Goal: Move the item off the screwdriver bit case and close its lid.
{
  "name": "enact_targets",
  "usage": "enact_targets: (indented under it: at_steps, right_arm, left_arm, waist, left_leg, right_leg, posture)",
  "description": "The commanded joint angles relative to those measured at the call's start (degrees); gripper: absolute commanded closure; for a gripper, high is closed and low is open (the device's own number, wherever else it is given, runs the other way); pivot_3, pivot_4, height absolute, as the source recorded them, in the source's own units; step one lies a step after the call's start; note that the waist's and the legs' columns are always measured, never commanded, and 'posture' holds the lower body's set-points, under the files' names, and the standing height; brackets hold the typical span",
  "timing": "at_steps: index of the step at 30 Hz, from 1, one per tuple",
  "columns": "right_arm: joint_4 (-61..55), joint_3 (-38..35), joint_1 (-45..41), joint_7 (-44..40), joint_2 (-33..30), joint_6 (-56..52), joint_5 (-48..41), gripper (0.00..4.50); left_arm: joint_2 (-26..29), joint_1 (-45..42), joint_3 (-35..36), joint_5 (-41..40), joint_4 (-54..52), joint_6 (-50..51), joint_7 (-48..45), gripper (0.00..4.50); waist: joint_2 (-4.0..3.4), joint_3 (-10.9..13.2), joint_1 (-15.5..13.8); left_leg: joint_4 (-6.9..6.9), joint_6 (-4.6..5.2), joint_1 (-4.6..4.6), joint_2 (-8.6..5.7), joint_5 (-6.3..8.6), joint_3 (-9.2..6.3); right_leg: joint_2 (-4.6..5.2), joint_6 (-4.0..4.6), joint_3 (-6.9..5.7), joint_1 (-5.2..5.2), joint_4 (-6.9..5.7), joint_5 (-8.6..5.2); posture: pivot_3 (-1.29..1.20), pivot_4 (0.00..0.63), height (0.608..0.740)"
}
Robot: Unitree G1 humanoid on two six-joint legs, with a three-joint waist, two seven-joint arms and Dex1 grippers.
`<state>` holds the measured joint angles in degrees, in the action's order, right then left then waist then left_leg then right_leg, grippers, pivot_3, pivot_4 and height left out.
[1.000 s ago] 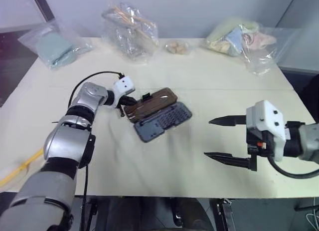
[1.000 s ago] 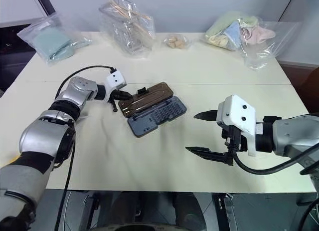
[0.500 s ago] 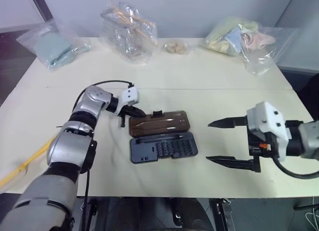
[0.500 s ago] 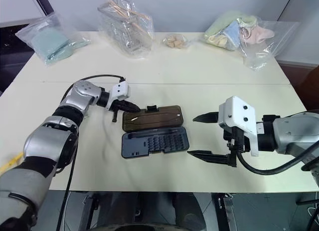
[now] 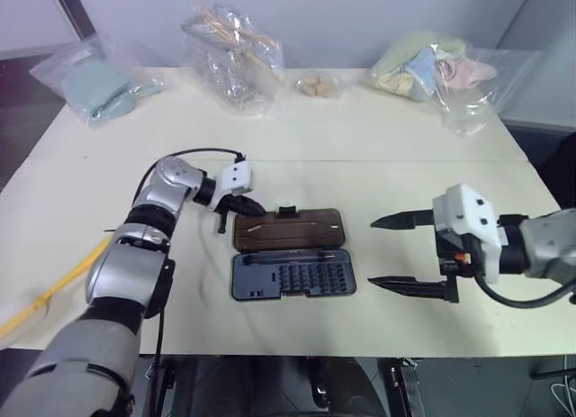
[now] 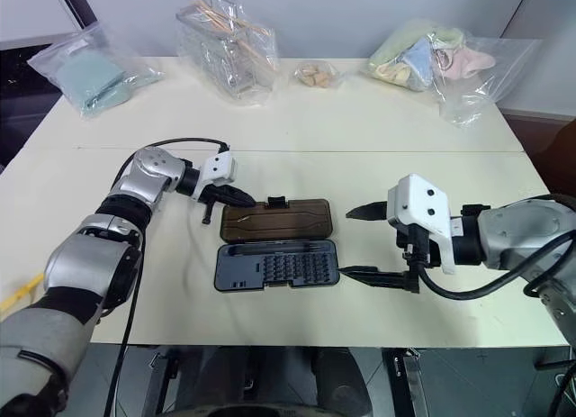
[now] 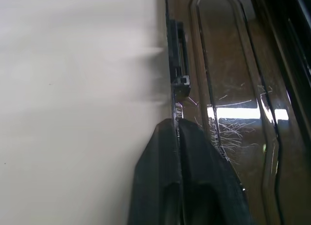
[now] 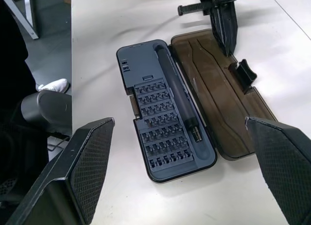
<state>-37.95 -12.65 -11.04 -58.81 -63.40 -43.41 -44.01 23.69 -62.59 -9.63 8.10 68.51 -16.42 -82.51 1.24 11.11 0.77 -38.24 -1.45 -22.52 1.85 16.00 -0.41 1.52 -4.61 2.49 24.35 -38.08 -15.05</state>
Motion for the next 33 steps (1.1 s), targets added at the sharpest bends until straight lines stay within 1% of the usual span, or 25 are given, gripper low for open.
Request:
enact_targets:
  at_steps: [1, 3, 4, 7, 9, 11, 12, 14, 16, 18, 19, 20, 22, 28, 30, 33]
  right_arm:
    - [0.4, 0.5, -1.0, -0.7, 0.4, 2.0, 0.7, 0.00]
    - [1.3, 1.5, -1.6, -1.2, 0.5, 2.8, 1.3, 0.00]
    - [1.8, 2.1, -2.0, -1.5, 0.5, 3.1, 1.6, 0.00]
    - [3.6, 3.7, -3.5, -2.6, 0.7, 4.1, 2.2, 0.00]
    - [5.1, 5.0, -5.0, -3.2, 1.1, 4.5, 2.8, 0.00]
    - [7.3, 7.1, -7.2, -3.4, 2.1, 5.0, 4.0, 0.00]
    - [8.6, 8.5, -8.6, -3.4, 2.8, 5.3, 5.0, 0.00]
    - [12.2, 12.3, -12.3, -2.6, 5.0, 6.2, 8.3, 0.00]
    - [16.2, 16.2, -16.6, -1.3, 8.1, 6.9, 11.9, 0.00]
    - [20.8, 19.7, -21.0, 0.2, 11.9, 7.0, 15.3, 0.00]
    - [22.5, 20.8, -22.4, 0.5, 13.2, 7.1, 16.5, 0.00]
    - [24.3, 22.0, -23.8, 0.6, 14.6, 7.5, 17.8, 0.00]
    - [28.2, 24.6, -26.8, 0.6, 17.7, 8.8, 20.5, 0.00]
    - [38.9, 28.8, -33.2, 0.1, 24.8, 12.8, 27.0, 0.00]
    - [41.9, 29.6, -34.4, -0.3, 26.1, 14.5, 28.9, 0.00]
    - [50.4, 32.1, -36.5, -0.3, 29.0, 18.6, 33.5, 0.00]
  left_arm:
    - [1.8, -0.4, 2.2, -2.8, -3.7, 1.1, -1.4, 2.63]
    - [2.7, -0.5, 3.4, -4.8, -6.1, 3.3, -2.5, 1.54]
    - [3.3, -0.5, 4.0, -5.8, -7.5, 4.6, -3.6, 1.11]
    - [5.3, -0.2, 5.7, -9.1, -12.8, 8.9, -5.9, 1.11]
    - [6.5, 0.3, 7.1, -12.0, -18.0, 14.1, -7.3, 1.11]
    - [8.7, 2.9, 8.1, -17.2, -28.6, 24.4, -9.3, 1.11]
    - [10.6, 5.8, 8.0, -21.0, -36.4, 30.5, -9.8, 1.11]
    - [15.5, 15.4, 7.6, -27.9, -54.9, 40.2, -10.0, 1.11]
    - [18.7, 25.6, 7.7, -30.6, -67.7, 43.9, -9.3, 1.62]
    - [19.5, 33.2, 7.7, -31.0, -73.4, 44.8, -6.6, 2.39]
    - [19.7, 35.2, 7.7, -30.9, -74.7, 44.9, -5.3, 3.05]
    - [19.7, 37.1, 7.3, -30.3, -75.5, 44.0, -4.1, 3.46]
    - [19.0, 39.6, 6.6, -28.4, -75.6, 41.7, -0.7, 4.45]
    - [18.1, 43.7, 3.6, -24.6, -76.0, 35.9, 4.8, 4.45]
    - [17.9, 44.0, 2.9, -24.2, -76.0, 35.4, 6.0, 4.45]
    - [17.2, 45.8, 2.3, -25.6, -78.5, 36.2, 7.2, 4.45]
  waist:
    - [0.01, 0.0, 0.0]
    - [0.00, 0.0, 0.0]
    - [0.00, 0.0, 0.1]
    - [0.00, 0.0, 0.1]
    - [0.00, 0.0, 0.2]
    - [-0.01, 0.0, 0.4]
    - [-0.02, 0.0, 0.6]
    - [-0.06, 0.0, 1.4]
    - [-0.12, 0.0, 2.2]
    - [-0.17, 0.0, 2.1]
    - [-0.19, 0.0, 1.8]
    - [-0.17, 0.0, 1.7]
    - [-0.14, 0.0, 1.2]
    - [-0.14, 0.0, 1.0]
    - [-0.14, 0.0, 0.9]
    - [-0.14, 0.0, 0.9]
  left_leg:
    - [0.00, 0.00, 0.00, 0.00, 0.00, 0.00]
    - [0.00, 0.00, 0.00, 0.00, 0.00, 0.00]
    - [0.00, 0.00, 0.01, 0.00, 0.00, 0.00]
    - [0.00, 0.00, 0.01, 0.01, 0.00, 0.00]
    - [0.00, 0.00, 0.01, 0.01, 0.00, 0.00]
    - [0.00, 0.00, 0.01, 0.02, 0.00, -0.01]
    - [0.00, 0.00, 0.01, 0.03, 0.00, 0.00]
    - [0.01, -0.01, 0.04, 0.09, 0.00, 0.02]
    - [0.05, -0.01, 0.08, 0.10, 0.00, 0.02]
    - [0.08, -0.02, 0.19, 0.11, -0.01, 0.01]
    - [0.04, -0.04, 0.19, 0.12, -0.02, 0.07]
    - [0.02, -0.04, 0.17, 0.12, -0.03, 0.10]
    - [0.00, -0.07, 0.12, 0.11, -0.04, 0.04]
    - [-0.01, -0.09, 0.10, 0.07, -0.06, 0.13]
    - [0.00, -0.09, 0.10, 0.07, -0.06, 0.15]
    - [0.02, -0.09, 0.08, 0.08, -0.05, 0.16]
  right_leg:
    - [0.00, 0.00, 0.00, 0.00, 0.00, 0.00]
    - [0.00, 0.00, 0.00, 0.00, 0.00, 0.00]
    - [0.00, 0.00, 0.00, 0.00, 0.00, 0.00]
    - [0.00, 0.00, 0.00, 0.00, -0.01, 0.00]
    - [0.00, 0.00, 0.00, 0.00, -0.01, 0.00]
    - [-0.01, 0.00, 0.00, 0.00, -0.02, 0.00]
    - [-0.01, 0.00, 0.01, 0.01, -0.03, 0.00]
    - [-0.01, 0.00, 0.03, 0.02, -0.04, 0.00]
    - [0.00, 0.01, 0.09, 0.02, -0.06, -0.01]
    - [0.03, 0.01, 0.25, 0.03, -0.13, -0.01]
    - [-0.02, 0.02, 0.24, 0.03, -0.13, 0.00]
    - [-0.04, 0.03, 0.22, 0.03, -0.14, 0.00]
    - [-0.05, 0.05, 0.14, 0.04, -0.13, 0.00]
    - [0.00, 0.05, 0.16, 0.04, -0.09, 0.02]
    - [0.01, 0.05, 0.16, 0.06, -0.09, 0.02]
    - [0.01, 0.05, 0.16, 0.10, -0.10, 0.02]
  posture:
    - [0.00, 0.150, 0.737]
    - [0.00, 0.150, 0.737]
    - [0.00, 0.150, 0.737]
    - [0.00, 0.150, 0.737]
    - [0.00, 0.150, 0.737]
    - [0.00, 0.150, 0.737]
    - [0.00, 0.150, 0.737]
    - [0.00, 0.150, 0.737]
    - [0.00, 0.150, 0.737]
    - [0.00, 0.150, 0.737]
    - [0.00, 0.150, 0.737]
    - [0.00, 0.150, 0.737]
    - [0.00, 0.150, 0.737]
    - [0.00, 0.150, 0.737]
    - [0.00, 0.150, 0.737]
    - [0.00, 0.150, 0.737]
